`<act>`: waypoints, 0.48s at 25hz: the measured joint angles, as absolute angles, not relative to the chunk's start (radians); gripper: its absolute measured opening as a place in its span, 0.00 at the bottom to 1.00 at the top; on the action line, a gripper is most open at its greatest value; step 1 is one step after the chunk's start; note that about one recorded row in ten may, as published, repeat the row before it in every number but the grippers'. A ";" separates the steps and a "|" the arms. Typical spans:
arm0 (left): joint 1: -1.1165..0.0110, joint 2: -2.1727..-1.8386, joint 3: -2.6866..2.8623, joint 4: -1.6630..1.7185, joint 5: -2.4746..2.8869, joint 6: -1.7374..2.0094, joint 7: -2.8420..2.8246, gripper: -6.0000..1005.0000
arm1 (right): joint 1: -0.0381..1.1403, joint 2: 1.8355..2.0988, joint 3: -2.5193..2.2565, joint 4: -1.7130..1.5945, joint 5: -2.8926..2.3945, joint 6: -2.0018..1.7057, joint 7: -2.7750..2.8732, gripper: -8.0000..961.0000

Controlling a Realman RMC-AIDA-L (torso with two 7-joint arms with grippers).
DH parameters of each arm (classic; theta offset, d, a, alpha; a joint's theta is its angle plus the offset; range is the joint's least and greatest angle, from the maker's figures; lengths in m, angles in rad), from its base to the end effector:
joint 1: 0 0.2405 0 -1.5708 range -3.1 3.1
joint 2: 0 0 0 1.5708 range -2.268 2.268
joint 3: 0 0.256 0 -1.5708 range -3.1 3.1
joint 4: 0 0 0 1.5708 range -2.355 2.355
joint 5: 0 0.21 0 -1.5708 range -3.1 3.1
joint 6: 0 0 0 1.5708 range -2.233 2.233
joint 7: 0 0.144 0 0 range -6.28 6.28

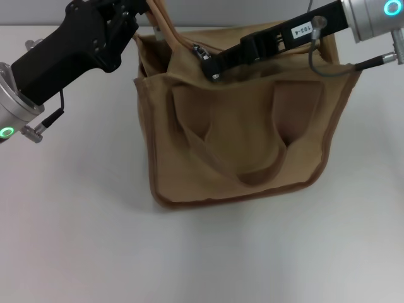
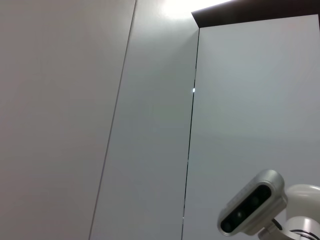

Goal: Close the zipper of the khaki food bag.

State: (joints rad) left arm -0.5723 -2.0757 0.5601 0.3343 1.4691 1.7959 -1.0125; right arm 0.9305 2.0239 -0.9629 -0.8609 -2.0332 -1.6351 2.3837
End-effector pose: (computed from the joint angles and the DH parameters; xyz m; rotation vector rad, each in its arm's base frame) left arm -0.2184 0.3268 0.0260 -2.2363 -0.2857 -1.5104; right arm 0.0912 0.3971 0.0117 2.8264 -1.1187 -0.4032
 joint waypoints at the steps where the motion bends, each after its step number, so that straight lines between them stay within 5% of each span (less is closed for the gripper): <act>1: -0.572 -2.076 0.559 0.334 1.469 1.795 -1.012 0.02 | 0.922 2.024 -0.963 -0.871 -2.032 -1.638 2.384 0.02; 12: -0.570 -2.074 0.554 0.335 1.466 1.769 -1.012 0.02 | 0.855 2.022 -0.927 -0.929 -2.015 -1.676 2.371 0.02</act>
State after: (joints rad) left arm -0.5705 -2.0739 0.5536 0.3345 1.4663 1.7690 -1.0122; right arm 0.8549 2.0215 -0.9274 -0.9291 -2.0152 -1.6758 2.3707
